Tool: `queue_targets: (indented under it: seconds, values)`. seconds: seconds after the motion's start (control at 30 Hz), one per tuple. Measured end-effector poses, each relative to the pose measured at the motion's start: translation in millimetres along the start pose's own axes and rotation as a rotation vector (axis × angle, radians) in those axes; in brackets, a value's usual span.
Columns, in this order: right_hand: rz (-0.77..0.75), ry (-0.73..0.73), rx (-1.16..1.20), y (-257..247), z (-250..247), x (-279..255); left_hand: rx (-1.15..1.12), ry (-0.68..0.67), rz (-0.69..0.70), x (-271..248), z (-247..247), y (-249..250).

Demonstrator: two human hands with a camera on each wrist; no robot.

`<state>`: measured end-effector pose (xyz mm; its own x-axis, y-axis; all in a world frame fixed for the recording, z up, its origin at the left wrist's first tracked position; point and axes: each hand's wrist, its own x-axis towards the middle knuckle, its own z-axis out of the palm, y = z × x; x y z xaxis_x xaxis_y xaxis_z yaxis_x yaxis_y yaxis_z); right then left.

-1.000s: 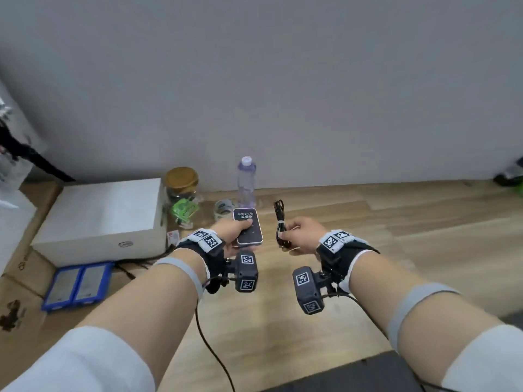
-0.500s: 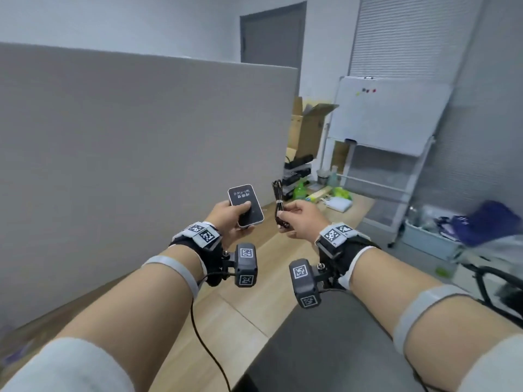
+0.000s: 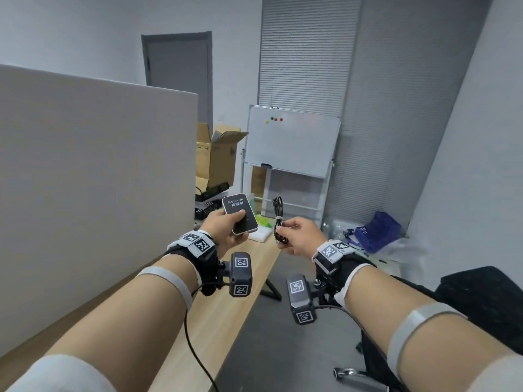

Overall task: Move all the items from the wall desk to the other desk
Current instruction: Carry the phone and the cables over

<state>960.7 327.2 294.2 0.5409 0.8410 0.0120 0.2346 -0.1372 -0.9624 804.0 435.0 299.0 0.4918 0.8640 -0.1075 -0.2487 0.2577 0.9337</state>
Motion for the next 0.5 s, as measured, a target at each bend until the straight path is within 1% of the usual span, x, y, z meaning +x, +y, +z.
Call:
queue_targets:
  seconds: [0.13, 0.3, 0.5]
  values:
    - [-0.004, 0.014, -0.030, -6, -4, 68, -0.020, -0.015, 0.001, 71, 7, 7]
    - [-0.004, 0.034, -0.064, -10, 3, 153, -0.024, -0.033, -0.001, 157, 7, 15]
    - [0.044, 0.026, -0.057, 11, 1, 229, -0.001, -0.007, -0.048, 242, 10, -2]
